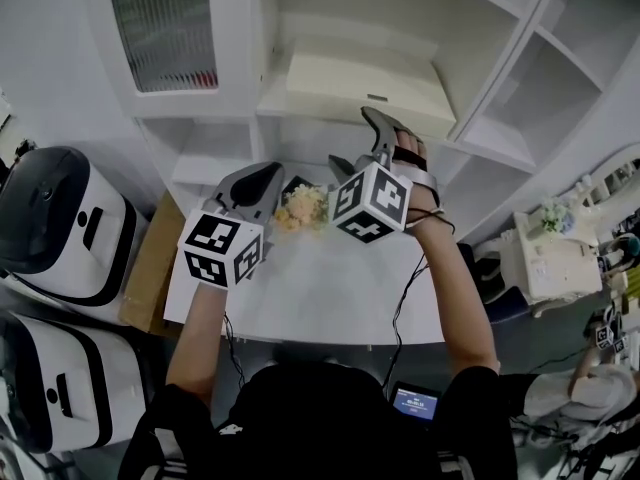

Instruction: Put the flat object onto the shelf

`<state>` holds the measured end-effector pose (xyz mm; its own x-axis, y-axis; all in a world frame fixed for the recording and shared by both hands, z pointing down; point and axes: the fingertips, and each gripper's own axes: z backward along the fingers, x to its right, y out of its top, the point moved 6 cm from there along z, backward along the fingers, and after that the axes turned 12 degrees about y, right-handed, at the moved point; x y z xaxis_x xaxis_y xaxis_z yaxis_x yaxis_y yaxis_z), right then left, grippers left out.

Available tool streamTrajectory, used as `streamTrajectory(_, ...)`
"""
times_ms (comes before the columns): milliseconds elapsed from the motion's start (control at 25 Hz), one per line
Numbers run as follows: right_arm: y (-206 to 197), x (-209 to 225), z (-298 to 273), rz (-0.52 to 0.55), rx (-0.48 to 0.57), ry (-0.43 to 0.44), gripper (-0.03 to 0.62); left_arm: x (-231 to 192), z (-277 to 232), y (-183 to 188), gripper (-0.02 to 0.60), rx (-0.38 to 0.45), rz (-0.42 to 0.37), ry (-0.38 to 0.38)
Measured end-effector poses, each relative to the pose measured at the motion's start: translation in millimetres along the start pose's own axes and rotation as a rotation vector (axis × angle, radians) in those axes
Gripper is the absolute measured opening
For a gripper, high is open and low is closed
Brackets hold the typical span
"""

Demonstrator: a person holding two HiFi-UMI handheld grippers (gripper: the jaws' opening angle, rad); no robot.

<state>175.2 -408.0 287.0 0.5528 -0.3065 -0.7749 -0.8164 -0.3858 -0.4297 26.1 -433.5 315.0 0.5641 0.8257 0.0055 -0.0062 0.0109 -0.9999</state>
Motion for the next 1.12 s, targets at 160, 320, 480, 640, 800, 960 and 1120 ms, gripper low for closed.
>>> streamTrajectory(160,2.4,-5.7,14.1,-0.083,0.064,-0.027,0.311,1.2,7.5,-2.1,0.008,-0.010,-0.006,-0.006)
streamTrajectory(320,4.4,-13.8,26.1,-0.162,0.109,-0.060,0.232,1.7,16.9,-5.6,0.008,-0.020,-0.012,-0.018)
streamTrajectory(480,6.8,-25.7,35.9,-0.255,0.148,-0.096,0.150,1.4,26.4,-9.6,0.008,-0.028,-0.017,-0.034)
streamTrajectory(640,9.4,-38.1,44.3,-0.347,0.177,-0.140,0.058,-0.3,35.2,-13.6,0.008,-0.034,-0.022,-0.050)
streamTrajectory(800,9.3,-53.7,49.0,-0.427,0.198,-0.161,0.009,-2.1,44.8,-19.7,0.008,-0.042,-0.033,-0.053)
streamTrajectory(960,3.1,-71.9,48.2,-0.539,0.221,-0.146,0.002,2.2,53.4,-28.2,0.008,-0.050,-0.049,-0.065)
streamTrajectory(1120,0.9,-87.5,49.3,-0.629,0.256,-0.110,0.002,3.0,58.7,-31.4,0.008,-0.050,-0.043,-0.067)
